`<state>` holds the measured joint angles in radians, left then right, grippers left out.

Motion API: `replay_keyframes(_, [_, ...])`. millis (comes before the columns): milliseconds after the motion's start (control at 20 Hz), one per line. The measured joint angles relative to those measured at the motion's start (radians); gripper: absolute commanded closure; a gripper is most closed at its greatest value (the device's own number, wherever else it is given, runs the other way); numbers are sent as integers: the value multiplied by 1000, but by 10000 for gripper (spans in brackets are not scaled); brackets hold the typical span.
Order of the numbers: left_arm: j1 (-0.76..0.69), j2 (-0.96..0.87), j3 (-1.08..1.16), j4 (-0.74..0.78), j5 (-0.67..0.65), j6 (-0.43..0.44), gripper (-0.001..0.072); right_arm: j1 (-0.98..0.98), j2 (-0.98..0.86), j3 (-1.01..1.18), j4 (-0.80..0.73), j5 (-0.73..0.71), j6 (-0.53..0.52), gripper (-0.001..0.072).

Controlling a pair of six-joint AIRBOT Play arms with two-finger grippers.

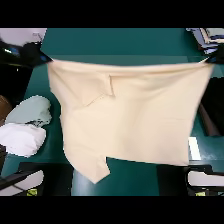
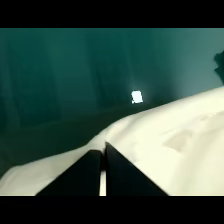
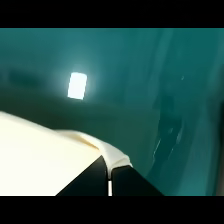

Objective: Fold the shirts.

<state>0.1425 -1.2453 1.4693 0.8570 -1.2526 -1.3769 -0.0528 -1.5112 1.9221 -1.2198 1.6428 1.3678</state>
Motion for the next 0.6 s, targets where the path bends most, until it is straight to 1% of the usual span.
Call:
replay_keyframes(150, [0, -162, -18, -34, 106, 23, 679, 38, -174, 22, -26, -34, 17, 698])
replay_keyframes(300, [0, -286, 50, -82, 210, 70, 679, 42, -288, 93, -30, -105, 43, 698])
replay_keyframes(450, [0, -354, 126, -91, 267, 112, 679, 44, -312, 107, -26, -194, 57, 698])
replay_keyframes(600, [1, -380, 162, -60, 240, 154, 679, 43, -275, 32, -29, -246, 60, 699])
